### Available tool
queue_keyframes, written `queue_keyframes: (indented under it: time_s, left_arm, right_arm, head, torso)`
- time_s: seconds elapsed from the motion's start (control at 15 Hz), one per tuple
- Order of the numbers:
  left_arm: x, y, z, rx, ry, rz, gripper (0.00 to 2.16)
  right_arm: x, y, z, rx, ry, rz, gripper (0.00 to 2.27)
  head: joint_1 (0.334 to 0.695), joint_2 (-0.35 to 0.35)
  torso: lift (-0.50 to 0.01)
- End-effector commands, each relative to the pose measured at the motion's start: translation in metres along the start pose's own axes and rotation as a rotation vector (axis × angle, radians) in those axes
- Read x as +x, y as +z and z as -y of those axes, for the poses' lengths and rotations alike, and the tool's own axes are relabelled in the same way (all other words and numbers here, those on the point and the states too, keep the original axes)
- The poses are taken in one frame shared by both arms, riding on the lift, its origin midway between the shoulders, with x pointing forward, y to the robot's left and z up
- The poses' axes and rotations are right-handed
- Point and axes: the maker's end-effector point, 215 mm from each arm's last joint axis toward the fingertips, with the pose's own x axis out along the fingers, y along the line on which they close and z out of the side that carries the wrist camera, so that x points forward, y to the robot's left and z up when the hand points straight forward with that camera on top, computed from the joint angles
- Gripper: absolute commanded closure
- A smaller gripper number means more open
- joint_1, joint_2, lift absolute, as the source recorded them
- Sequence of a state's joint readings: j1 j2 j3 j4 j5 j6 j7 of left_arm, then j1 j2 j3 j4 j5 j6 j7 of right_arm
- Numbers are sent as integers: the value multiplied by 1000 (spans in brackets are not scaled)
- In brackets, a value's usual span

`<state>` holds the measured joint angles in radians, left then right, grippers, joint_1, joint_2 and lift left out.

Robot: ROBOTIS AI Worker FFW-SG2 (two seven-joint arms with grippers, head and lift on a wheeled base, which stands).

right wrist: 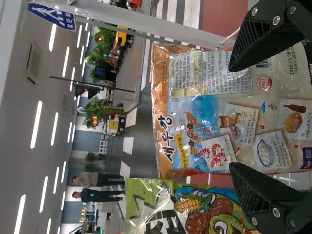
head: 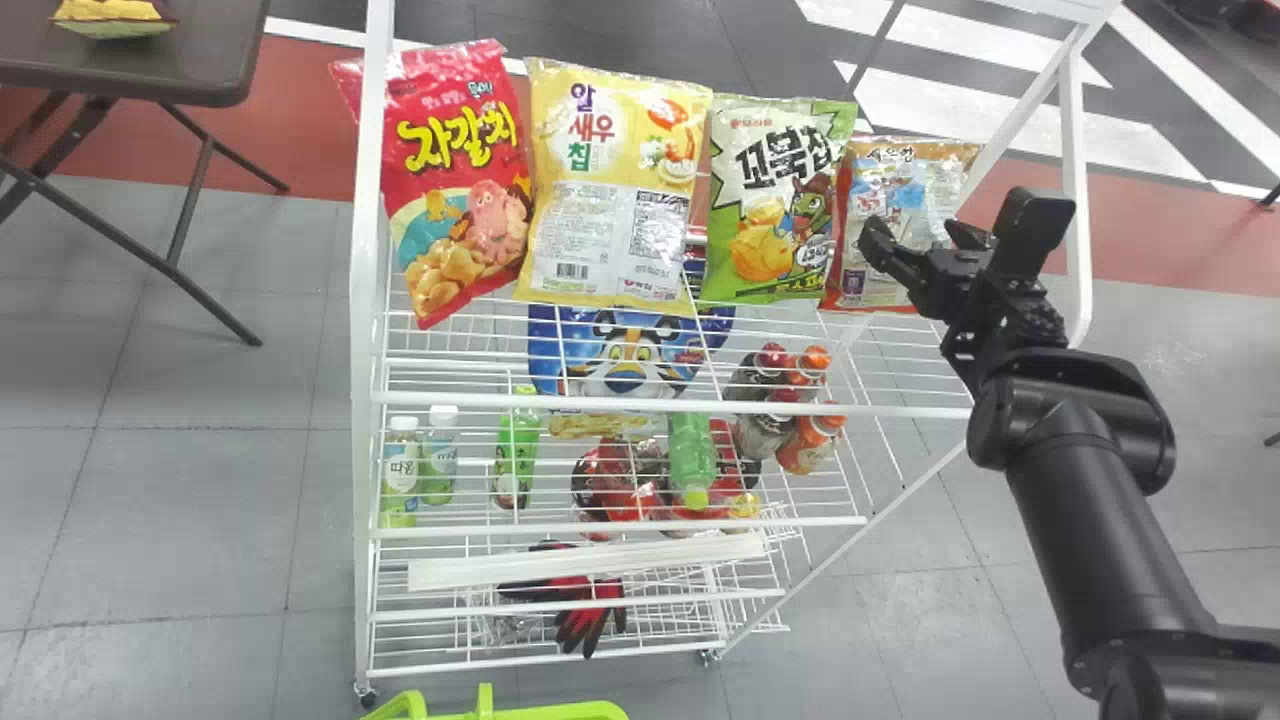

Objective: Hold basket handle with left hand then pick Saewookkang with right hand and place into basket

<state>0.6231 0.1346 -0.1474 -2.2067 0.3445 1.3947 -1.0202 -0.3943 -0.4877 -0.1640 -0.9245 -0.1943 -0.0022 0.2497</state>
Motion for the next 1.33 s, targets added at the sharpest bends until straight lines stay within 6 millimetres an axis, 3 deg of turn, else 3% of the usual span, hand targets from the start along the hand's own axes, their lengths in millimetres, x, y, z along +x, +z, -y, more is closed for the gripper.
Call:
queue_keyframes:
  time_s: [0.0, 0.4, 0.6, 0.8, 0.87, 1.0, 1.07, 1.27]
  left_arm:
    - [-2, 4, -1, 6, -2, 8, 1798]
    - [-9, 10, 0, 4, -24, 34, 1798]
    - [-10, 11, 1, 10, -35, 41, 1798]
    - [-10, 13, 0, 13, -35, 43, 1798]
    - [-10, 12, 1, 11, -36, 43, 1798]
    - [-10, 11, 0, 8, -34, 43, 1798]
    - [-10, 12, 0, 8, -33, 45, 1794]
    - [-10, 12, -1, 6, -31, 51, 1794]
  right_arm:
    - [7, 0, -13, -51, 18, -7, 124]
    - [24, -10, -16, -100, -18, -59, 117]
    - [27, -18, 2, -100, -80, -92, 117]
    - [25, -22, 7, -84, -89, -100, 336]
    - [22, -28, 19, -62, -107, -123, 670]
    - [20, -37, 21, -40, -112, -146, 1919]
    - [18, -41, 21, -38, -114, -151, 2105]
    - [10, -46, 24, -26, -127, -136, 2223]
  head:
    - [695, -350]
    - [695, -350]
    - [695, -350]
    - [695, -350]
    - [695, -350]
    - [695, -350]
    - [695, -350]
    - [695, -350]
  torso:
    - [-19]
    - [-19]
    - [-19]
    - [-19]
    - [-19]
    - [-19]
    - [-19]
    - [-19]
